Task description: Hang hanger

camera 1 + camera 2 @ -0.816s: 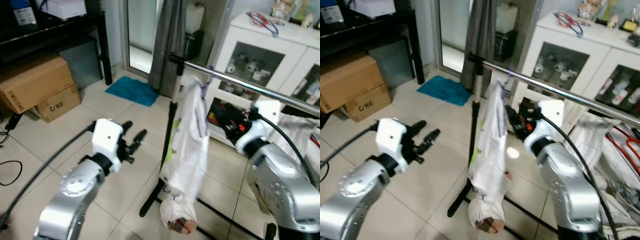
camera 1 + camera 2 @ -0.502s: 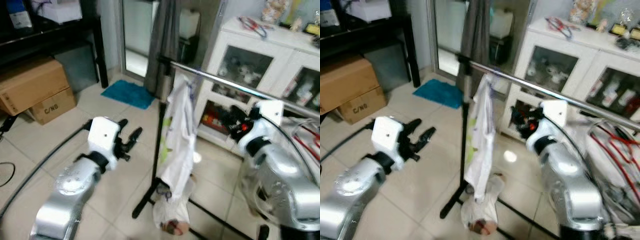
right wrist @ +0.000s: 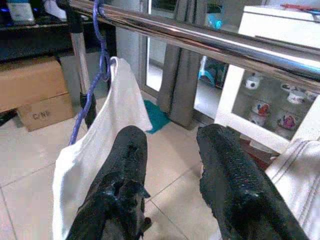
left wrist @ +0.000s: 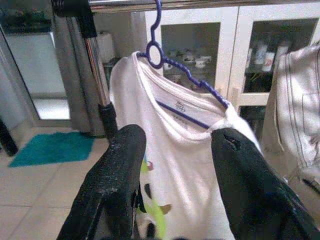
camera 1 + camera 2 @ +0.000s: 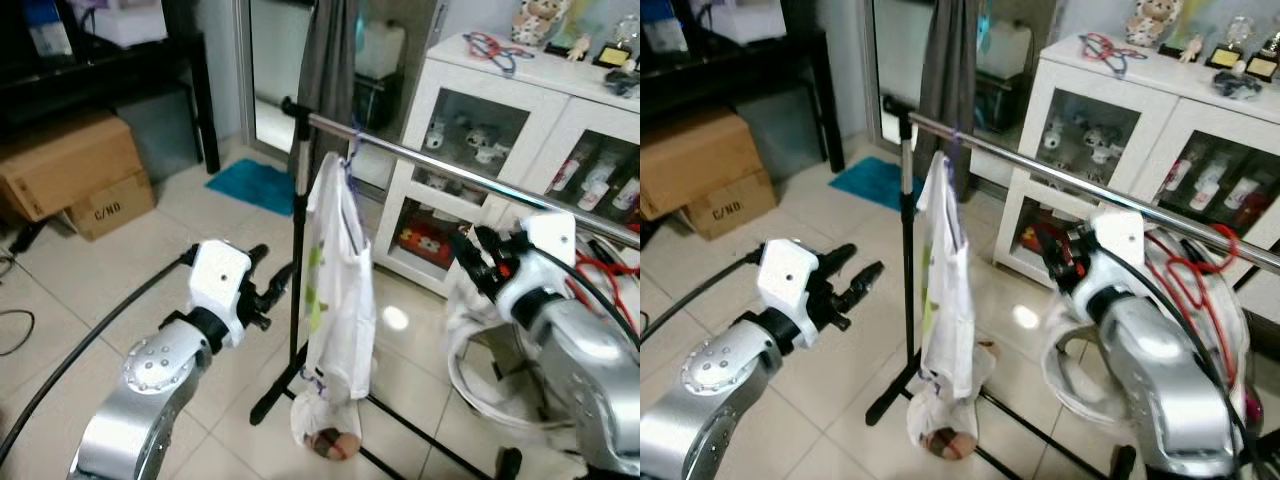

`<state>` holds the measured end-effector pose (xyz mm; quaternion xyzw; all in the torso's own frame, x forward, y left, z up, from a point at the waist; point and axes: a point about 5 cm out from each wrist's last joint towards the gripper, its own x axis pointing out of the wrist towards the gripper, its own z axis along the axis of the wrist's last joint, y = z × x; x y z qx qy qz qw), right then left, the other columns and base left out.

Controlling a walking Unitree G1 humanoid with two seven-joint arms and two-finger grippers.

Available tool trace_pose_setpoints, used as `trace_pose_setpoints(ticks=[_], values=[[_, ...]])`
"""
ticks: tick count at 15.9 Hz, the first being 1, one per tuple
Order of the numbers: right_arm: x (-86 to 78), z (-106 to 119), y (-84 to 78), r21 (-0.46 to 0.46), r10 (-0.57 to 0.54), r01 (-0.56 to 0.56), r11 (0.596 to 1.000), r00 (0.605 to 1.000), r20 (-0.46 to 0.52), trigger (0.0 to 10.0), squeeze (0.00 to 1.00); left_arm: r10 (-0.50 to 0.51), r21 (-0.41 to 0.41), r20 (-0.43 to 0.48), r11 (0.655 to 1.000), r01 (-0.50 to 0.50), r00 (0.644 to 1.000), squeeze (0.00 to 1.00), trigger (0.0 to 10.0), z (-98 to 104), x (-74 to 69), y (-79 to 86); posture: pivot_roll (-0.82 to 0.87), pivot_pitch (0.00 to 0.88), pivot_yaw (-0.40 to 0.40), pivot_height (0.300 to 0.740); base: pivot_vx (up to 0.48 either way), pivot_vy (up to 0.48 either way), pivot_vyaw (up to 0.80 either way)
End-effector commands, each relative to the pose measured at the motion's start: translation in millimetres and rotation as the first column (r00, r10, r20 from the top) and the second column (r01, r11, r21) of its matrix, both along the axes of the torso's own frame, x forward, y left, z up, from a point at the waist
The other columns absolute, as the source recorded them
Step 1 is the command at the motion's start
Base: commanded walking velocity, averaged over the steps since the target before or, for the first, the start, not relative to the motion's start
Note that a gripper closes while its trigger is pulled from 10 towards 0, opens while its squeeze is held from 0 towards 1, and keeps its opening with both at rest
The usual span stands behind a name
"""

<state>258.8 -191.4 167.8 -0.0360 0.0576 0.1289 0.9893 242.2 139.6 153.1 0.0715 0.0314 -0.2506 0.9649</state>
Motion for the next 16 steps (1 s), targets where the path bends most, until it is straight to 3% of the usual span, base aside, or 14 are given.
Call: trace_pose_setpoints(ticks=[1, 2, 5, 6, 8, 12, 16], values=[[-3.1, 10.3, 2.7, 0.010, 0.036, -0.036, 0.999, 0.999, 0.024, 10.0, 0.59, -0.012, 0.016, 0.013, 1.000, 0.012, 1.000, 0.00, 10.0, 2.6, -0.6, 1.2, 0.08, 0.000, -0.056, 0.740, 0.000, -0.259, 0.00], [-5.1, 10.3, -0.2, 0.006, 0.024, -0.024, 1.000, 1.000, 0.010, 10.0, 1.00, -0.018, 0.017, 0.013, 1.000, 0.017, 1.000, 0.00, 10.0, 2.4, -0.7, 0.7, 0.08, 0.000, -0.054, 0.740, 0.000, -0.240, 0.00], [-21.9, 4.4, -12.4, -0.072, -0.016, 0.010, 0.997, 0.996, -0.084, 10.0, 1.00, -0.074, -0.005, -0.017, 0.997, 0.074, 0.997, 0.00, 10.0, 0.6, -2.7, -3.8, 0.07, 0.000, -0.051, 0.740, 0.000, 0.000, 0.00], [-28.5, 3.2, -23.1, -0.109, -0.078, 0.066, 0.992, 0.991, -0.113, 10.0, 1.00, -0.170, -0.007, -0.026, 0.985, 0.170, 0.985, 0.00, 10.0, 0.8, -8.9, -8.6, 0.06, 0.000, -0.046, 0.740, 0.000, 0.000, 0.00], [-31.2, 5.0, -39.2, -0.165, -0.206, 0.185, 0.969, 0.971, -0.124, 10.0, 1.00, -0.263, -0.007, -0.034, 0.965, 0.263, 0.964, 0.00, 10.0, 1.6, -13.9, -12.9, 0.05, 0.000, -0.038, 0.740, 0.000, 0.000, 0.00], [-33.6, 10.8, -59.9, -0.256, -0.355, 0.316, 0.913, 0.927, -0.122, 10.0, 1.00, -0.383, -0.017, -0.075, 0.924, 0.383, 0.921, 0.00, 10.0, 1.0, -18.5, -19.7, 0.05, 0.000, -0.036, 0.740, 0.000, 0.000, 0.00], [-40.1, 20.3, -72.7, -0.307, -0.383, 0.329, 0.893, 0.914, -0.136, 10.0, 1.00, -0.426, -0.020, -0.104, 0.904, 0.427, 0.899, 0.00, 10.0, -0.1, -20.8, -16.7, 0.04, 0.000, -0.036, 0.740, 0.000, 0.000, 0.00]])
